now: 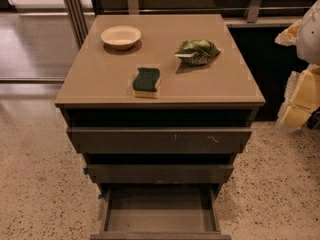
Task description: Close bottom drawer
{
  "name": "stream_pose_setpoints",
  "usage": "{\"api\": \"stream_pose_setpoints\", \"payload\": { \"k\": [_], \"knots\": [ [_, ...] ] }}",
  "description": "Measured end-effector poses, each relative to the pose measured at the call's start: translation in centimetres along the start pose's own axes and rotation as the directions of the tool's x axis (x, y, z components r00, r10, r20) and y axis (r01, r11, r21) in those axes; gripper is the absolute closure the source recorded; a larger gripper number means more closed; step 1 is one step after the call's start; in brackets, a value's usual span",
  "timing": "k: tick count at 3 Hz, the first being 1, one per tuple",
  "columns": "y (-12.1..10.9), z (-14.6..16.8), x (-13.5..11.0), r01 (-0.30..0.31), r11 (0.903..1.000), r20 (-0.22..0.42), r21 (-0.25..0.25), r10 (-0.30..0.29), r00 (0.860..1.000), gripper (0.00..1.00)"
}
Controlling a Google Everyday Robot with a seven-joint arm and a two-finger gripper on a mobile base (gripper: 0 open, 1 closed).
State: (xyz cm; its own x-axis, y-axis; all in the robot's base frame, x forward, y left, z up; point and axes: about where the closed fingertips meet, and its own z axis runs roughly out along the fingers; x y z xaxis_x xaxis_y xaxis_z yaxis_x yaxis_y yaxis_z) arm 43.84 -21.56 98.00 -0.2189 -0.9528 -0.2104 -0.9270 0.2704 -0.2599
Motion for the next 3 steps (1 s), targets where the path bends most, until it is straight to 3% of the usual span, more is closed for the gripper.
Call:
{"api": "stream_pose_setpoints", "payload": {
  "k": [2,3],
  "knots": [
    [0.3,1.1,0.5,-0.002,1.0,-0.01,0.008,0.002,1.0,0.0],
    [1.4,3.6,1.5,-0.015,0.9999,-0.013,0.004,0.015,1.0,0.0]
  ]
}}
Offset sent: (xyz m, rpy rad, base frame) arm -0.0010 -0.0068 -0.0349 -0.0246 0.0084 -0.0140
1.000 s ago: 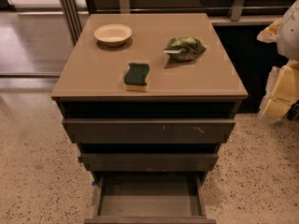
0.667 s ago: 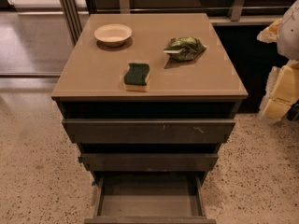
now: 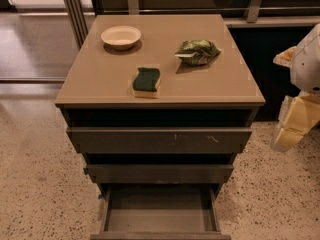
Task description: Close bottom drawer
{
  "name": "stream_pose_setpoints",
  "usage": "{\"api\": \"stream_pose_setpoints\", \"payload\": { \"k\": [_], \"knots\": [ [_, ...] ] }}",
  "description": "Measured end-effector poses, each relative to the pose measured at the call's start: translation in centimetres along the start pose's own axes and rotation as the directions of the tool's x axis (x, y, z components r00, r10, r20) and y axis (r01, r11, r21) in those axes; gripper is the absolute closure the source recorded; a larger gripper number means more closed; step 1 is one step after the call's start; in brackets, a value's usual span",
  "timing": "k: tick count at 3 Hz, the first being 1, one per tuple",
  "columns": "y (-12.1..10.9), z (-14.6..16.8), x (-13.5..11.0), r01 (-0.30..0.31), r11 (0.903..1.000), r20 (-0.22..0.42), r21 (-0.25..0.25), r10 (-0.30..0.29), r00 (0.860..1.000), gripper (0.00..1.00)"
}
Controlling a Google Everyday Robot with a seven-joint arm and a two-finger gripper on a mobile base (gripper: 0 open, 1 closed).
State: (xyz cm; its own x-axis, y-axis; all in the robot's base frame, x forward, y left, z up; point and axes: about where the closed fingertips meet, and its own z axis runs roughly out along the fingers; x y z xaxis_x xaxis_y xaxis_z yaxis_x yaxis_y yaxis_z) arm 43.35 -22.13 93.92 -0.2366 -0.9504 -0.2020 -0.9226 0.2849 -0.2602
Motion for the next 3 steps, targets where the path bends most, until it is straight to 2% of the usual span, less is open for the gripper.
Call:
{"api": "stream_pose_setpoints", "payload": {
  "k": [1,2,3],
  "knots": [
    [1.4,3.1,0.8,-0.007,0.9998,0.007,-0.02,0.007,1.0,0.0],
    [3.3,6.6,1.8,-0.025,0.9978,0.02,-0.061,0.026,0.999,0.0],
    [6.5,12.0,3.0,-0.023,0.9886,0.061,-0.148,0.033,0.998,0.0]
  ]
}}
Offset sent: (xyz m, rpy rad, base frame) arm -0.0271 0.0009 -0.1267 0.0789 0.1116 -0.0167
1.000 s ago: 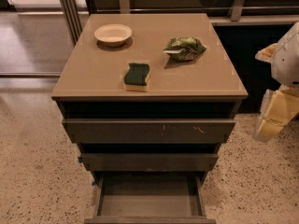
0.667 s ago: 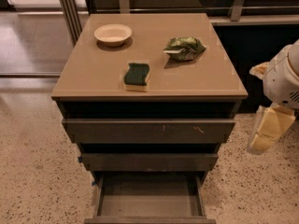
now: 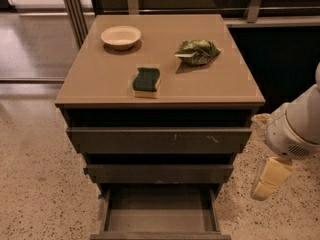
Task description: Close bottom drawer
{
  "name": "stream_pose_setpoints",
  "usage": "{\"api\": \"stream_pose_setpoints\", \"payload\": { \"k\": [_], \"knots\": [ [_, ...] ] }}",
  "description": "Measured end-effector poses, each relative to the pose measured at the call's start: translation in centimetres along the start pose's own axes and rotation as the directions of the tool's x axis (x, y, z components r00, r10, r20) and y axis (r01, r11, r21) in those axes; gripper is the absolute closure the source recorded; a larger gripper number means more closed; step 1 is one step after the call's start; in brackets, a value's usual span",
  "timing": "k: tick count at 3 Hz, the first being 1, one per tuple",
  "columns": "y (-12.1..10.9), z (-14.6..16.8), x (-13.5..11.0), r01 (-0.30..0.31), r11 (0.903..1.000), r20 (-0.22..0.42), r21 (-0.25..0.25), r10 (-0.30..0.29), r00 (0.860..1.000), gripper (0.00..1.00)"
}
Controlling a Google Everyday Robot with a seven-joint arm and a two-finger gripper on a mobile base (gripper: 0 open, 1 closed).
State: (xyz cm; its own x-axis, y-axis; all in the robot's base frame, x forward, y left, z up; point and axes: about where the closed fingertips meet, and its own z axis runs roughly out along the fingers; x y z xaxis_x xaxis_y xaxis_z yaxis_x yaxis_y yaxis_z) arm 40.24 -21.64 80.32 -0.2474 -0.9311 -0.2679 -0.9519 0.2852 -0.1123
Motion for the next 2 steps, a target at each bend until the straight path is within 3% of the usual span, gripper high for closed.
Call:
{"api": "stream_pose_setpoints", "payload": {
  "k": [2],
  "knots": [
    [0.3,1.7,-0.2,0.003,0.9998,-0.002,-0.022,-0.003,1.0,0.0]
  ]
}}
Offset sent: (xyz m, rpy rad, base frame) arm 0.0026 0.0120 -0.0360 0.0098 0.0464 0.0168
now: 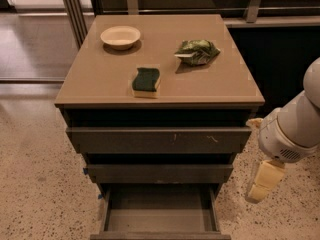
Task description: Close bottom drawer
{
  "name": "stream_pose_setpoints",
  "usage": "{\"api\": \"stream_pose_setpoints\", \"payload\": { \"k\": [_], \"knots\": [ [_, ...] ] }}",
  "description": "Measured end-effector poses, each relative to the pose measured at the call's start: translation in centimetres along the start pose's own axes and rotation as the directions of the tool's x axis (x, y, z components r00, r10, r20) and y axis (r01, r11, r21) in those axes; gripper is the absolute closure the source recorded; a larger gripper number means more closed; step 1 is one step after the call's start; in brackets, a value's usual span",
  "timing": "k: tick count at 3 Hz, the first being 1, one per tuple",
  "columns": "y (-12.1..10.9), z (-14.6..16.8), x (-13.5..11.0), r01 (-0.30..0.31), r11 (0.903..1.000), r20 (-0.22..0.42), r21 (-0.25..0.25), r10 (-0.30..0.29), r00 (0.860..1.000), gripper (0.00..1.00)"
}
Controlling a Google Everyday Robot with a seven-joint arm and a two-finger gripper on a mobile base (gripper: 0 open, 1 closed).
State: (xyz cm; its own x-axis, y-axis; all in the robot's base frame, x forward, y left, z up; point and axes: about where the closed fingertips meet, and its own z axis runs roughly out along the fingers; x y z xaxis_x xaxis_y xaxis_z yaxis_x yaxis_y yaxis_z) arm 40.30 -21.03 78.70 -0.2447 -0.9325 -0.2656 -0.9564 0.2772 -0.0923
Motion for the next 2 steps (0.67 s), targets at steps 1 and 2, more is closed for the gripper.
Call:
{"api": "stream_pose_setpoints", "payload": {
  "k": [1,2],
  "knots": [
    [0.3,2.8,-0.3,0.003,0.9999,0.0,-0.017,-0.003,1.0,0.0],
    [0.6,5.9,-0.3,0.007,0.9993,0.014,-0.036,-0.006,1.0,0.0]
  ]
}}
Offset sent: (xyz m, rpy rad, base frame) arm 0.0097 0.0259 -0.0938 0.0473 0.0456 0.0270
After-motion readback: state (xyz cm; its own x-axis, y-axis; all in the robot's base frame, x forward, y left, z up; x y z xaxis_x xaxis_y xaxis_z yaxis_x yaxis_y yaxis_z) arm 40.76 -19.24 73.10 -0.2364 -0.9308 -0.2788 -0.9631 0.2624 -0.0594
